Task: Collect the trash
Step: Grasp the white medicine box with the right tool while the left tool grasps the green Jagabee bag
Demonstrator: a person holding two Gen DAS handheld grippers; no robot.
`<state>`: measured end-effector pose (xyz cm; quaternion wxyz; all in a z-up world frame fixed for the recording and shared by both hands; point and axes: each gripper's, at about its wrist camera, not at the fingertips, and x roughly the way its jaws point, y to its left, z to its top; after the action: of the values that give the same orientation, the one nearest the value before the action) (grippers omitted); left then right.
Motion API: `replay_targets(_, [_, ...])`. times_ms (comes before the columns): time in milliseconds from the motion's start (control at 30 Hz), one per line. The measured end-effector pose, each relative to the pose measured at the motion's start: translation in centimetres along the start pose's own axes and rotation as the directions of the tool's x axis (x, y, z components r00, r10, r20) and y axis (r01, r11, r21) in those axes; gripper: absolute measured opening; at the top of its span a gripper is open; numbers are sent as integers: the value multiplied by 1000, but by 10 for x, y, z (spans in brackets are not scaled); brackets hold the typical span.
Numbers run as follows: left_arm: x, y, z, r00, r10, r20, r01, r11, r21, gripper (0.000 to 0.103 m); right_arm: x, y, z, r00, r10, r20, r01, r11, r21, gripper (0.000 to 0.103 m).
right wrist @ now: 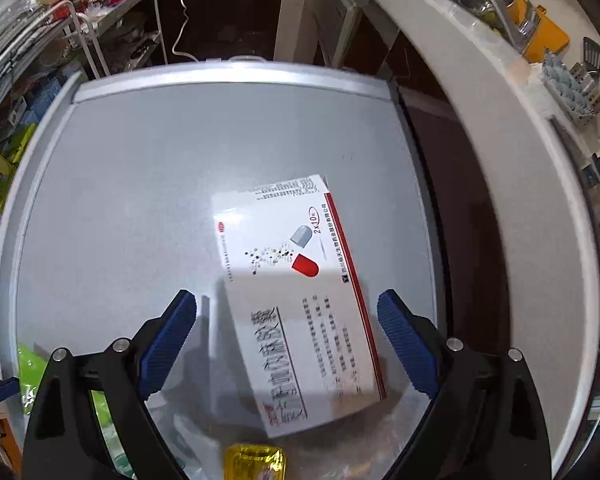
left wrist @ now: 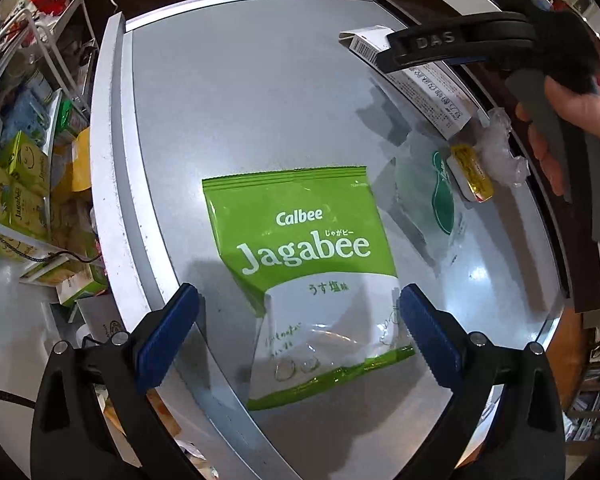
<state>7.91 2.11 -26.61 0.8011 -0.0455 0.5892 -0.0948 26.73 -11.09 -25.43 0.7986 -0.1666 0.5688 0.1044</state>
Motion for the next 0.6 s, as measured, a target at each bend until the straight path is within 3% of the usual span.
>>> replay_targets(100, [4,-6,0,1000,13,2,-13,1000,20,100,8,-2,-1,999,28,-39,-28,999,17,75])
replay_targets(200, [-1,-6,2,1000,17,21,-17,1000,19,94,6,-7,-6,997,74,-31,-72,995,66,74])
replay_targets(267, [-4,-10,6,999,18,29,-19,999,40,75,5,-10,-8,995,92,-26,-89,992,85,74])
replay_targets(367, [-6,-13,11,1000,-1,22,0,998,59,63,-1,-17,-10,991,133,-7,-131,982,134,74])
replay_targets(500, [-12,-6,16,997,-81,-8,81,997,9,63,-10,-20,-14,991,134,14,-134,981,138,74])
replay_targets(567, [-16,-6,18,998,-66,6,66,998,-5,87,-16,-19,-16,992,124,25,-126,984,129,74])
replay_targets(600, [-17,-8,18,999,-49,22,49,999,4,88,-18,-19,-17,992,123,31,-126,984,126,74])
